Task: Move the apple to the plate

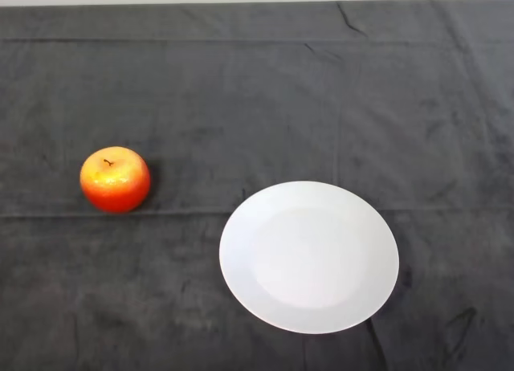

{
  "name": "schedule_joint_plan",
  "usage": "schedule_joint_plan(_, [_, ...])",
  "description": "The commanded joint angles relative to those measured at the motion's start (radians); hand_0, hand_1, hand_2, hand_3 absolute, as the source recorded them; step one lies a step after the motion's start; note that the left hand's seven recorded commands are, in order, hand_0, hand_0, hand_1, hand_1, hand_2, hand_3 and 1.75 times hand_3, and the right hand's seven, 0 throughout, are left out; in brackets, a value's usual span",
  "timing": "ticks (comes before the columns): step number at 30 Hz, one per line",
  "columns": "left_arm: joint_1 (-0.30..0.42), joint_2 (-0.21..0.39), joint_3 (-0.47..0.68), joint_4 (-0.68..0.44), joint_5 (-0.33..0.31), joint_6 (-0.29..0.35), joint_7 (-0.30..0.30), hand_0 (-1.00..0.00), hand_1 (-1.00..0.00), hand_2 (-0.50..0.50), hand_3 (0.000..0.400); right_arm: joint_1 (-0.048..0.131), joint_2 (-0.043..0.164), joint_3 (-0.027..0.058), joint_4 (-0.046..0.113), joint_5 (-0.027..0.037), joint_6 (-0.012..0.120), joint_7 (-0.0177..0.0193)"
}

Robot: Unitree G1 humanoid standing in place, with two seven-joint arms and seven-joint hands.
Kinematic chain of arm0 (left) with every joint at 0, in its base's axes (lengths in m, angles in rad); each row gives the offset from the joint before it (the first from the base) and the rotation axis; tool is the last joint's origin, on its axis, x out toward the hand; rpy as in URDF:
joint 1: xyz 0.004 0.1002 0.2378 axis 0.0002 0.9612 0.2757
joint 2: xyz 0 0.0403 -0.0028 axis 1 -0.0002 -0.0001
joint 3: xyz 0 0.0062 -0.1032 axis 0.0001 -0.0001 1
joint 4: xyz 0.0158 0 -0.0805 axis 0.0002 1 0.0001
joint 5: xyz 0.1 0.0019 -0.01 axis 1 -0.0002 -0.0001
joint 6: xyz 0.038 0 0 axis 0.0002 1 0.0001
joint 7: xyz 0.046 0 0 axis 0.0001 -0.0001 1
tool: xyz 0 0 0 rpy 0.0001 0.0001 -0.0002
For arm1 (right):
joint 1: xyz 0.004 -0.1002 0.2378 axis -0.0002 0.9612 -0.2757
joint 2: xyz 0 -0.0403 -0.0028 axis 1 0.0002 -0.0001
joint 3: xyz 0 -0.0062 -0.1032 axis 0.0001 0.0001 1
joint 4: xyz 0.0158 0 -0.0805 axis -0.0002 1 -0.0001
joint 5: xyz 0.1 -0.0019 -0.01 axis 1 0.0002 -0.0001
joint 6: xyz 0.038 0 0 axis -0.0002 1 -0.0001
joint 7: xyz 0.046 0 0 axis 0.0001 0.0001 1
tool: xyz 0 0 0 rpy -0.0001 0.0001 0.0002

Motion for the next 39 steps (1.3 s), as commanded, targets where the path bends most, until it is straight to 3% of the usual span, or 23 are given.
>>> schedule_joint_plan(1, [-0.036, 0.003, 0.029, 0.037, 0.015, -0.005, -0.006, 0.00, 0.00, 0.00, 0.000, -0.016, -0.024, -0.0150, 0.005, 0.0151, -0.003, 0.0065])
schedule_joint_plan(17, [-0.059, -0.031, -0.021, 0.034, 0.093, -0.032, 0.018, 0.00, 0.00, 0.00, 0.000, -0.016, -0.023, -0.0151, 0.005, 0.0148, -0.003, 0.0065])
schedule_joint_plan(29, [-0.084, -0.104, -0.152, 0.035, 0.265, -0.079, 0.113, 0.00, 0.00, 0.00, 0.000, -0.016, -0.023, -0.0152, 0.004, 0.0147, -0.003, 0.0062])
schedule_joint_plan(39, [-0.130, -0.189, -0.293, 0.026, 0.430, -0.055, 0.193, 0.00, 0.00, 0.00, 0.000, -0.015, -0.022, -0.0153, 0.002, 0.0147, -0.003, 0.0056])
